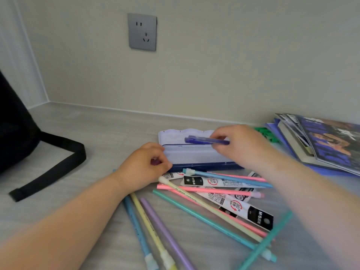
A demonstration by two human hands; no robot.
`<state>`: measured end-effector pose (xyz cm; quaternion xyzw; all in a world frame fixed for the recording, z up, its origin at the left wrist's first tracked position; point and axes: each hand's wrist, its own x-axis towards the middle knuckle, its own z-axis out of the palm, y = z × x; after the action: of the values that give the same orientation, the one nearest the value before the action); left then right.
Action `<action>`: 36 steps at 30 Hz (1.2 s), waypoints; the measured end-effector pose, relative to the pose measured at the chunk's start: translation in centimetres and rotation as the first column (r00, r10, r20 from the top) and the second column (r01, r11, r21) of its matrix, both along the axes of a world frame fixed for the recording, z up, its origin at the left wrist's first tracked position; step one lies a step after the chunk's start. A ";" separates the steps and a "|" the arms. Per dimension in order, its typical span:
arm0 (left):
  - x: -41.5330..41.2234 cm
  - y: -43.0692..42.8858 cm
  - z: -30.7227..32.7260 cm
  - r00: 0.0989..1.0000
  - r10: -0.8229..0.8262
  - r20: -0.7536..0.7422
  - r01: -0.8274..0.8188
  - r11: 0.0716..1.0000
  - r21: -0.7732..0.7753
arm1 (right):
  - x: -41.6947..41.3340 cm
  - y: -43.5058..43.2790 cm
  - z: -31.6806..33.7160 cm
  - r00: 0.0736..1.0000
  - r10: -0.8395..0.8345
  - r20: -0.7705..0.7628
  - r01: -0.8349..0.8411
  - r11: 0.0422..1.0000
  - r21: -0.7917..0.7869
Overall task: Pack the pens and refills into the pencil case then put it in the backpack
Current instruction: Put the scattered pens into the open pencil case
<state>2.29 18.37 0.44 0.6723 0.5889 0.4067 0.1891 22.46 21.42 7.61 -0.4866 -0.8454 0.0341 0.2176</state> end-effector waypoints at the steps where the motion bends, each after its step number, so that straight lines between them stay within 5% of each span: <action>1: -0.1 -0.1 0.1 1.000 0.004 0.013 -0.004 1.000 -0.001 | -0.7 0.7 -0.6 0.996 -0.013 0.083 0.012 1.000 0.007; 6: -0.4 0.1 0.0 0.997 -0.021 0.077 0.023 1.000 -0.017 | -3.1 3.2 -3.3 0.961 -0.009 0.277 0.002 1.000 0.026; 16: -0.8 0.7 -0.3 0.992 -0.038 0.116 0.040 0.999 -0.013 | -4.8 4.5 -4.3 0.985 0.167 0.047 -0.150 0.958 -0.242; 22: -0.8 0.6 -0.2 0.996 -0.038 0.078 0.038 0.999 0.001 | -3.9 4.2 -4.7 0.982 0.174 -0.071 -0.186 0.958 -0.220; 30: -0.5 0.4 -0.2 1.000 0.003 0.014 -0.004 0.999 0.034 | -0.4 1.7 -1.6 0.995 0.094 -0.026 -0.097 0.985 -0.142; 36: -0.1 -0.3 0.3 0.999 0.030 -0.040 -0.027 0.997 0.074 | 5.5 -2.3 -0.7 0.992 0.044 0.122 -0.005 0.952 -0.306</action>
<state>2.20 18.08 0.72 0.6784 0.5869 0.4170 0.1462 28.01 19.12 6.88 -0.5049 -0.8482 0.1360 0.0850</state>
